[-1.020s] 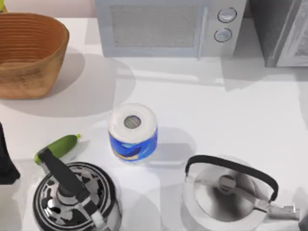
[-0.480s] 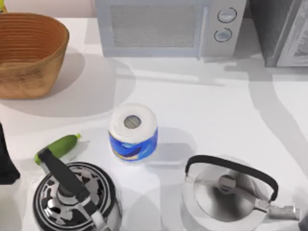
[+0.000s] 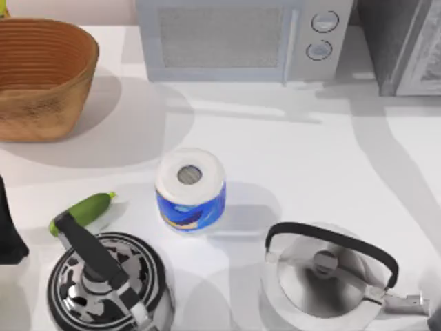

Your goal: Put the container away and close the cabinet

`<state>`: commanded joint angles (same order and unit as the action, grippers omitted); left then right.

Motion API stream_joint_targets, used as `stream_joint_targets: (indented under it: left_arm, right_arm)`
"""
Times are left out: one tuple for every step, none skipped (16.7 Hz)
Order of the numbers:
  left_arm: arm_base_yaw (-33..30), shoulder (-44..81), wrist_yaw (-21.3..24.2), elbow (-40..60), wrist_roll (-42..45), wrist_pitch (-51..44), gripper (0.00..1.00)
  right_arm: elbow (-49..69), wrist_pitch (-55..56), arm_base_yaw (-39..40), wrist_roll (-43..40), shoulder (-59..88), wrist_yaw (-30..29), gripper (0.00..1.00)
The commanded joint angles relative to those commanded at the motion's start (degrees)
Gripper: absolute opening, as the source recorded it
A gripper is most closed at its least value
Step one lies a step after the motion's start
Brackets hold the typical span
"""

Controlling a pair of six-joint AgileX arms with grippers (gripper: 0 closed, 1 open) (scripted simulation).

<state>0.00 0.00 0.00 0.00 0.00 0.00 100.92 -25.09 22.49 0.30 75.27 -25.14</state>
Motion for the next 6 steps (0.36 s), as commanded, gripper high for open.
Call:
stream_joint_targets:
  left_arm:
    - [0.0,0.0,0.0,0.0,0.0,0.0,1.0]
    - [0.0,0.0,0.0,0.0,0.0,0.0,1.0]
    - [0.0,0.0,0.0,0.0,0.0,0.0,1.0]
    - [0.0,0.0,0.0,0.0,0.0,0.0,1.0]
    - [0.0,0.0,0.0,0.0,0.0,0.0,1.0]
    - [0.0,0.0,0.0,0.0,0.0,0.0,1.0]
  right_arm:
    - [0.95,0.36,-0.73,0.02,1.45,0.69,1.0]
    - [1.98,0.79,-1.52,0.04,2.97,1.45,1.0]
    - [3.0,1.24,-2.29,0.05,4.37,2.21,1.0]
    - [3.89,1.65,-2.95,0.04,5.5,2.89,1.0]
    - [4.5,1.95,-3.43,0.03,6.29,3.37,1.0]
    - [4.72,2.07,-3.63,0.02,6.57,3.55,1.0]
